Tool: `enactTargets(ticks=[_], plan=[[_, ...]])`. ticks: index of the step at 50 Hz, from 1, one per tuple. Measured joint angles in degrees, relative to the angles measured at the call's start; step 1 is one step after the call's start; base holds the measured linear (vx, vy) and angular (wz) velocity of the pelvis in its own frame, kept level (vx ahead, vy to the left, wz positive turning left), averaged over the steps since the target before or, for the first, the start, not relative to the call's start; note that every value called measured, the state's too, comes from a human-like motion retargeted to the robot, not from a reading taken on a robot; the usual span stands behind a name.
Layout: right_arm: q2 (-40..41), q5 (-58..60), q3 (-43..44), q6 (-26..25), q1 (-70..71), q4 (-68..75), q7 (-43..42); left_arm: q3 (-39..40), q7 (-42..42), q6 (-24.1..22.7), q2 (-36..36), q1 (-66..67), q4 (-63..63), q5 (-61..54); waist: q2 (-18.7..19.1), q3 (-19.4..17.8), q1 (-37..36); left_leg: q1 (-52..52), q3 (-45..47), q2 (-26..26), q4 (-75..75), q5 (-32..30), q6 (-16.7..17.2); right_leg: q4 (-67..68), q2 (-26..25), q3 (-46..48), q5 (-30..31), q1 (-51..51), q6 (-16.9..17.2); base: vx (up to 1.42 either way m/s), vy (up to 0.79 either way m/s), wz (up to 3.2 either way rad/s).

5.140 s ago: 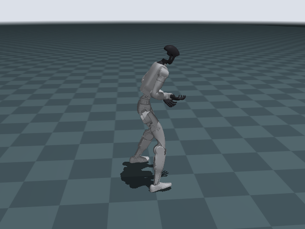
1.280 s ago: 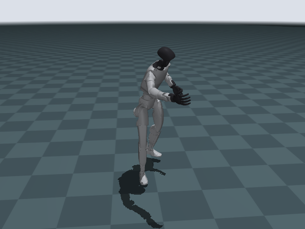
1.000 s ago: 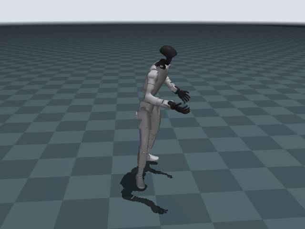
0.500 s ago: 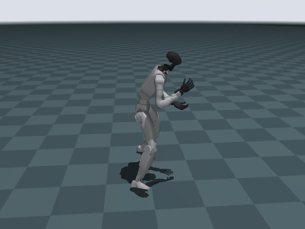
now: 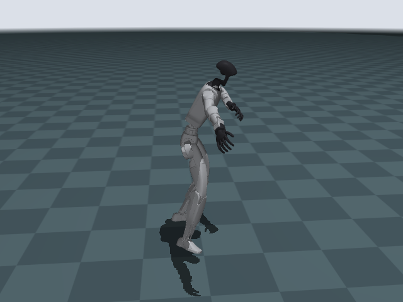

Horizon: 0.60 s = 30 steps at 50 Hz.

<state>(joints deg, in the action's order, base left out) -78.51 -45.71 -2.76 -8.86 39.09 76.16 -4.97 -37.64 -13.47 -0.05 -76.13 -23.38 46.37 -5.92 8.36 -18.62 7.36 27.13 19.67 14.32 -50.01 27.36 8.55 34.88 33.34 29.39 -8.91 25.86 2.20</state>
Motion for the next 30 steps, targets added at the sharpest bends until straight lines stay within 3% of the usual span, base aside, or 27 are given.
enactTargets(ticks=[2, 4, 5, 6, 8, 10, 13, 18, 23, 30], plan=[[-10.27, -9.77, 11.94, 0.96, 11.53, 5.30, -3.34, 1.37, -2.93, -2.07, 2.08, -1.51, 0.70, -2.55, 1.13, -2.84, 1.26, 0.74, 1.53, 3.97, -4.72, 9.77, -5.75, -15.36, 5.69, -4.39, -0.24, -2.75, 3.26, 0.04, -1.42, 1.39], [-18.42, -18.13, 17.38, 1.60, 17.63, 8.49, -5.61, 4.20, -5.00, -3.86, 5.12, -0.67, -0.96, -4.38, 0.52, -6.18, -0.26, 3.97, -2.19, 10.44, -13.77, 11.84, -6.69, -24.75, 10.07, -7.77, -1.78, -4.65, 6.16, 0.01, -1.58, 0.45], [-21.66, -20.67, 18.52, 1.87, 19.25, 10.35, -6.67, 5.94, -5.71, -4.73, 6.71, 0.54, -2.44, -4.24, 0.00, -7.93, -1.89, 5.73, -5.13, 14.16, -18.22, 10.77, -5.20, -27.12, 11.50, -8.00, -2.88, -5.34, 7.09, 0.03, -1.56, -0.44], [-23.78, -20.48, 18.45, 1.74, 19.66, 12.08, -7.01, 7.54, -5.93, -5.37, 8.81, 2.82, -4.27, -3.61, -0.97, -9.09, -3.87, 6.47, -7.47, 16.85, -20.52, 9.09, -3.30, -26.86, 12.63, -6.96, -0.12, -5.24, 6.29, 0.07, -1.50, -0.70], [-26.44, -20.21, 17.20, 1.42, 19.15, 13.82, -6.37, 10.00, -5.97, -6.38, 13.63, 7.62, -7.66, -4.37, -3.22, -10.15, -6.94, 6.90, -10.67, 20.37, -21.95, 5.83, -1.48, -24.32, 14.42, -6.79, 10.79, -3.22, 5.21, 0.10, -1.36, -0.65], [-26.92, -19.27, 16.72, 1.40, 19.17, 13.22, -4.79, 12.34, -4.51, -7.10, 18.88, 11.94, -10.56, -6.01, -4.83, -10.72, -7.97, 6.21, -12.58, 21.81, -19.11, 2.03, -2.77, -17.58, 14.41, -10.55, 19.56, 1.76, 5.36, 0.09, -1.18, -0.32], [-23.23, -18.94, 15.22, 2.70, 20.11, 10.37, -5.33, 14.79, -1.77, -6.93, 26.97, 16.74, -13.38, -7.25, -5.06, -11.17, -7.66, 5.73, -15.50, 23.68, -11.31, -4.62, -5.07, 0.10, 10.80, -16.09, 12.79, 13.82, 4.22, 0.05, -1.02, -0.48], [-15.71, -21.92, 5.57, 6.04, 27.16, 5.10, -10.16, 9.40, -2.44, -7.22, 38.35, 18.14, -14.82, -12.19, -6.14, -11.17, -6.04, 0.64, -18.64, 18.58, 3.24, -8.74, -3.81, 5.94, 4.07, -14.72, 6.71, 19.75, 1.10, 0.10, -0.80, -0.69], [-10.68, -20.79, -9.72, 7.53, 40.57, 1.82, -10.59, 4.34, 1.23, -6.41, 43.53, 13.45, -16.32, -10.36, -6.33, -11.17, -3.82, -4.94, -12.77, 13.36, 11.50, -9.24, -2.18, 3.66, 0.16, -12.36, 4.58, 19.27, 0.68, 0.13, -0.54, -0.32], [-5.39, -22.74, -26.81, 7.05, 55.57, 2.09, -9.57, 3.39, 4.09, -2.61, 46.61, 9.41, -17.91, -8.00, -4.85, -11.16, -1.07, -10.92, -4.53, 12.58, 21.12, -17.30, -4.94, 0.27, -3.98, -9.63, 2.38, 15.70, -0.62, 0.08, -0.37, -0.10]])
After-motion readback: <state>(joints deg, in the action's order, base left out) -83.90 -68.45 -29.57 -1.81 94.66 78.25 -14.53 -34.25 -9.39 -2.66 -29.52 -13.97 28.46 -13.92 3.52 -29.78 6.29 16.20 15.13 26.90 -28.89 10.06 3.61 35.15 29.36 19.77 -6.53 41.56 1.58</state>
